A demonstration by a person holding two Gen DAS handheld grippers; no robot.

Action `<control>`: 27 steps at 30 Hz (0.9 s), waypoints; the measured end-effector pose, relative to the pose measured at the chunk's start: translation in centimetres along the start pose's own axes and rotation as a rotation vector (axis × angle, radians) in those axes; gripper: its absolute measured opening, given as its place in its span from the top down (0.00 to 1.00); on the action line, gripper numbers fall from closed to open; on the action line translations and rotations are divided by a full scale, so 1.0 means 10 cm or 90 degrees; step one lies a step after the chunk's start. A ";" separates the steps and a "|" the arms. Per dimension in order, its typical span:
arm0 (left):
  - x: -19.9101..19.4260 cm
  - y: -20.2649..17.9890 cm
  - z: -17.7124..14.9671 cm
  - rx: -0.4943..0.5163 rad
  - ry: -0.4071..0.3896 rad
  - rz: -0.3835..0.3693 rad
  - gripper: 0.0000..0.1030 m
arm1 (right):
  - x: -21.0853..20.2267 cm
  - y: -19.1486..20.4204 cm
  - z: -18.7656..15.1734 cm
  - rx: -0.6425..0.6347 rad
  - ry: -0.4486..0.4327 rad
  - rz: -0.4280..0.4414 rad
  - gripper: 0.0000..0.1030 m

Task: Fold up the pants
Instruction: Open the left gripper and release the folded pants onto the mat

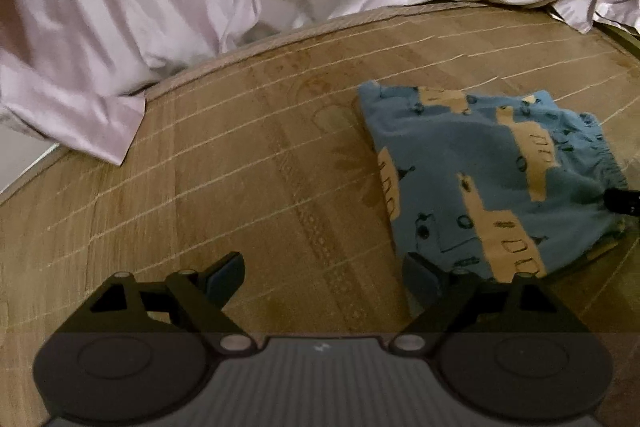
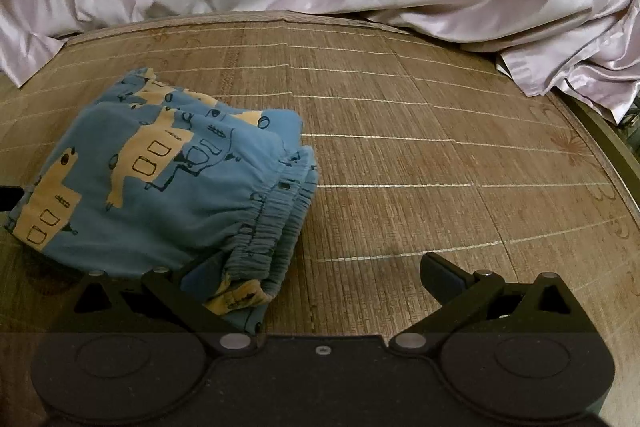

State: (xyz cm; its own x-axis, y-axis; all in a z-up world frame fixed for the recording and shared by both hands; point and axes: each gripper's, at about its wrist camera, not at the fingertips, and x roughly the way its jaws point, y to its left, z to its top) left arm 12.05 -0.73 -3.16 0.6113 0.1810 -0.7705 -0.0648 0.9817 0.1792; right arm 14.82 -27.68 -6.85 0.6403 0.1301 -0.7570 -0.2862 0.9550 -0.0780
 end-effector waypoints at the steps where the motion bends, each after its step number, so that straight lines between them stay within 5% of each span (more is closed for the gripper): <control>1: -0.01 -0.01 0.01 0.003 -0.002 0.000 0.12 | 0.00 -0.01 0.00 0.000 0.000 0.001 0.01; 8: -0.17 0.00 0.10 -0.035 -0.044 0.019 0.12 | -0.02 0.00 0.03 -0.001 -0.001 0.001 0.01; 13: -0.23 -0.08 0.19 -0.026 -0.067 -0.026 0.10 | -0.06 -0.02 0.05 0.014 -0.013 0.008 0.01; 20: 0.00 -0.33 0.05 0.070 -0.029 0.007 0.08 | -0.08 -0.03 0.08 0.053 -0.078 0.027 0.01; 27: 0.06 -0.22 0.03 0.045 -0.018 0.001 0.03 | 0.09 -0.05 0.05 0.045 -0.058 -0.004 0.01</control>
State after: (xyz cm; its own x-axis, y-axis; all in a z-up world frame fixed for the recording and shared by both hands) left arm 12.79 -2.77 -3.89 0.6333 0.1795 -0.7528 -0.0106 0.9746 0.2235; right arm 15.86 -27.87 -7.17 0.7055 0.1443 -0.6939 -0.2330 0.9719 -0.0348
